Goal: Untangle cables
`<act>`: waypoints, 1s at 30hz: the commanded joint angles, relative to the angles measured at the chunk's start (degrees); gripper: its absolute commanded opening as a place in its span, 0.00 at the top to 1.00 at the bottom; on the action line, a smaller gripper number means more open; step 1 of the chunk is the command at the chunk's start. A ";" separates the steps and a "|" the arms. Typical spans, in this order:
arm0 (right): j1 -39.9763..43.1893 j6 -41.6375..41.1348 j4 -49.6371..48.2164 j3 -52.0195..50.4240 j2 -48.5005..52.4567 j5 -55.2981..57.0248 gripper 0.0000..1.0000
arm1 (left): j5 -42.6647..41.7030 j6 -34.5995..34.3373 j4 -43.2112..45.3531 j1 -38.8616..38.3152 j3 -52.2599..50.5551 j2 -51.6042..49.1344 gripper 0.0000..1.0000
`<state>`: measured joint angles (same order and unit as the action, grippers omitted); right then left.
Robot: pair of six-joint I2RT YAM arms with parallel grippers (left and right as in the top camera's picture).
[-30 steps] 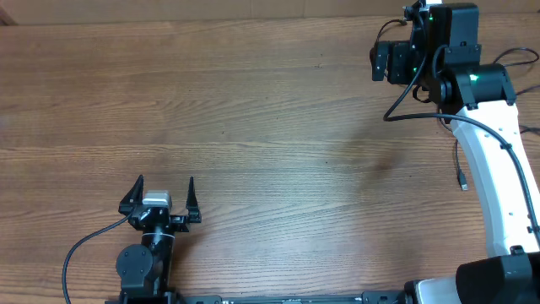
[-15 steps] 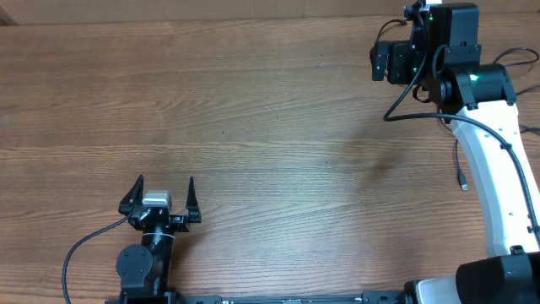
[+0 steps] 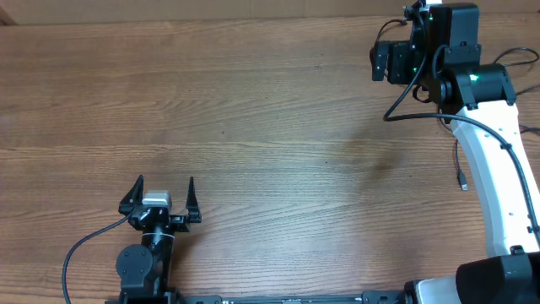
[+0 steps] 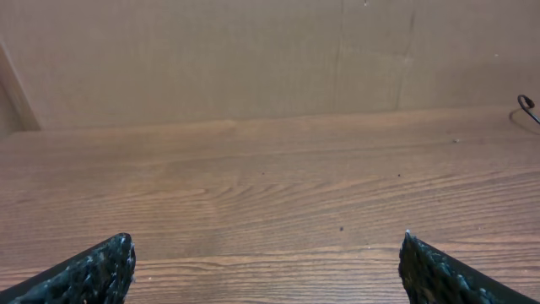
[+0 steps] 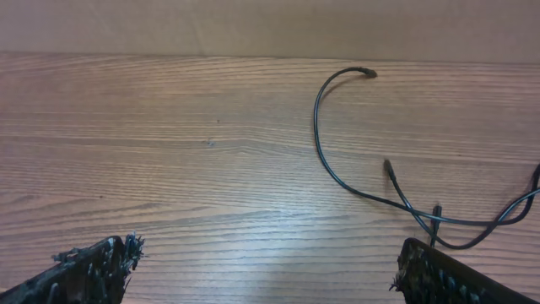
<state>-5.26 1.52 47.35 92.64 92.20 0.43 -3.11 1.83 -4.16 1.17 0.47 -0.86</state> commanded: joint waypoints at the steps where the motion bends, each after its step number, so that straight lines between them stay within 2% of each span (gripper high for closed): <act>1: -0.04 0.04 -0.26 0.37 -1.11 0.37 0.00 | 0.35 -0.55 -0.24 0.33 -0.17 0.66 0.00; 12: 0.02 0.09 -0.24 0.37 -1.70 4.00 0.00 | 0.35 -0.55 -0.24 0.33 -0.17 0.66 0.00; 20: 0.02 -0.17 -0.70 0.07 -7.54 3.39 0.00 | 0.35 -0.55 -0.24 0.33 -0.17 0.66 0.01; 24: 0.02 -3.32 -8.76 -4.90 -11.41 2.25 0.00 | 0.35 -0.55 -0.22 0.33 -0.17 0.66 0.00; 30: 0.02 -8.48 -25.68 -23.41 -21.03 1.29 0.00 | 0.35 -0.55 -0.22 0.33 -0.17 0.66 0.01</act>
<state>-5.26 -3.05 25.17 76.62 74.26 2.35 -2.94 1.83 -4.25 1.17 0.47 -0.86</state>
